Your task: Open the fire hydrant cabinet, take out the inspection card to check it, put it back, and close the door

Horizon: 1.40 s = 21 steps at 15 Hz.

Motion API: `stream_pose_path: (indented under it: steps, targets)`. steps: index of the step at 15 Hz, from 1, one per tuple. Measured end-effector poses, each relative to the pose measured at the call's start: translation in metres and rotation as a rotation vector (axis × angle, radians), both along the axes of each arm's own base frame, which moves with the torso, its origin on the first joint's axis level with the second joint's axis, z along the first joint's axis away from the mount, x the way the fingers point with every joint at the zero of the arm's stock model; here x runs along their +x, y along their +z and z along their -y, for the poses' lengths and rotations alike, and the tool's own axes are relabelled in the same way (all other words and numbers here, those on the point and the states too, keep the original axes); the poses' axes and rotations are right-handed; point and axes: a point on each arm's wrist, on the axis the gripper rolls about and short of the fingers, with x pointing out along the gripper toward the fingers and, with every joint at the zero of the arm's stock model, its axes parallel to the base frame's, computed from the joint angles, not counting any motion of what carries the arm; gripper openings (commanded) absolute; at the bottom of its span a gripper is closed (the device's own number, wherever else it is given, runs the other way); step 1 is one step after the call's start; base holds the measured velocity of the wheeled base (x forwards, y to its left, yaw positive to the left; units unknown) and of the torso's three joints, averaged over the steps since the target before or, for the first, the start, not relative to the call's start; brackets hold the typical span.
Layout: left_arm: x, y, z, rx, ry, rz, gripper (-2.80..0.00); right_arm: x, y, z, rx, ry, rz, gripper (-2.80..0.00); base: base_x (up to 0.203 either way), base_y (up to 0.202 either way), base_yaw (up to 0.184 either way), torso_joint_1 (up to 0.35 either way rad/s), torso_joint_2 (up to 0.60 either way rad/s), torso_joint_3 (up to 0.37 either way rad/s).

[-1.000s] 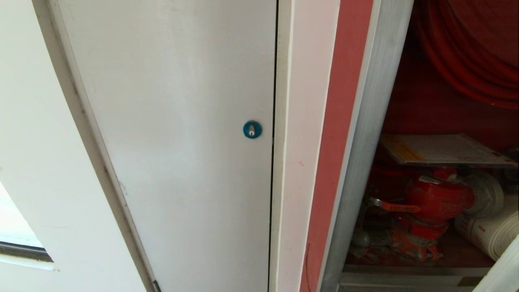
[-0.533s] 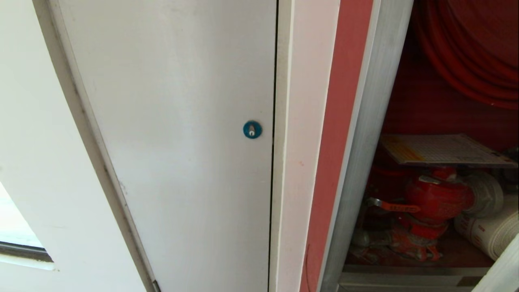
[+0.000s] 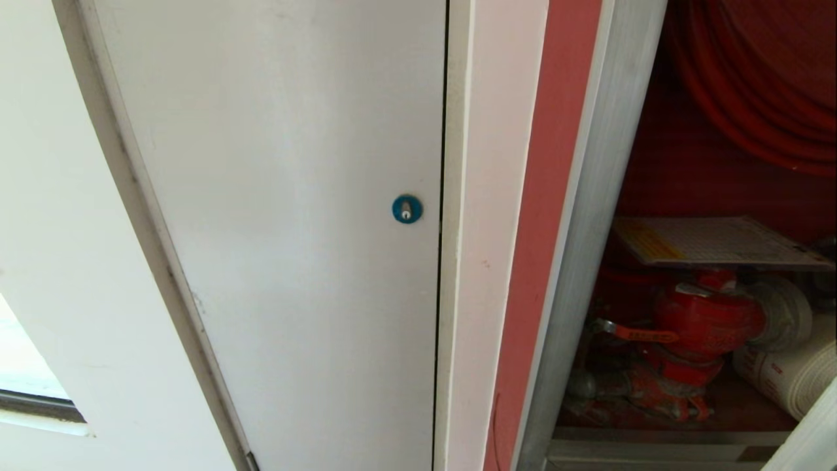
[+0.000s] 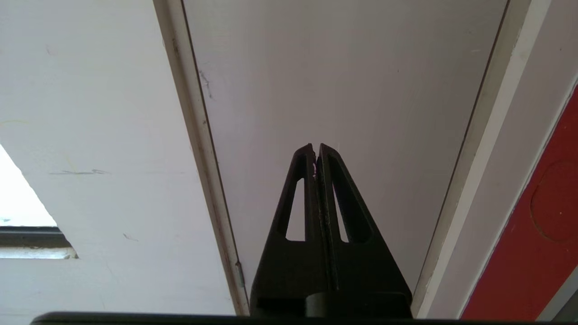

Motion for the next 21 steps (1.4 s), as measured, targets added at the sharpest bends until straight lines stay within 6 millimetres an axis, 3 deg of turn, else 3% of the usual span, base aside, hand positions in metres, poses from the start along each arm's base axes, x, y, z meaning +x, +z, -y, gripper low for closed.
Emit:
stream_pose_path:
  steps: [6,12,21]
  targets:
    - [0.0,0.0,0.0,0.0,0.0,0.0,-2.8,0.062,0.019,-0.002,-0.005,-0.03,-0.084,-2.8,0.0,0.0,0.0,0.0,0.0,0.0]
    - [0.0,0.0,0.0,0.0,0.0,0.0,-2.8,0.095,0.021,-0.003,-0.015,-0.078,-0.155,-2.8,0.0,0.0,0.0,0.0,0.0,0.0]
    - [0.0,0.0,0.0,0.0,0.0,0.0,-2.8,0.162,0.027,-0.005,-0.031,-0.224,-0.173,-2.8,0.0,0.0,0.0,0.0,0.0,0.0]
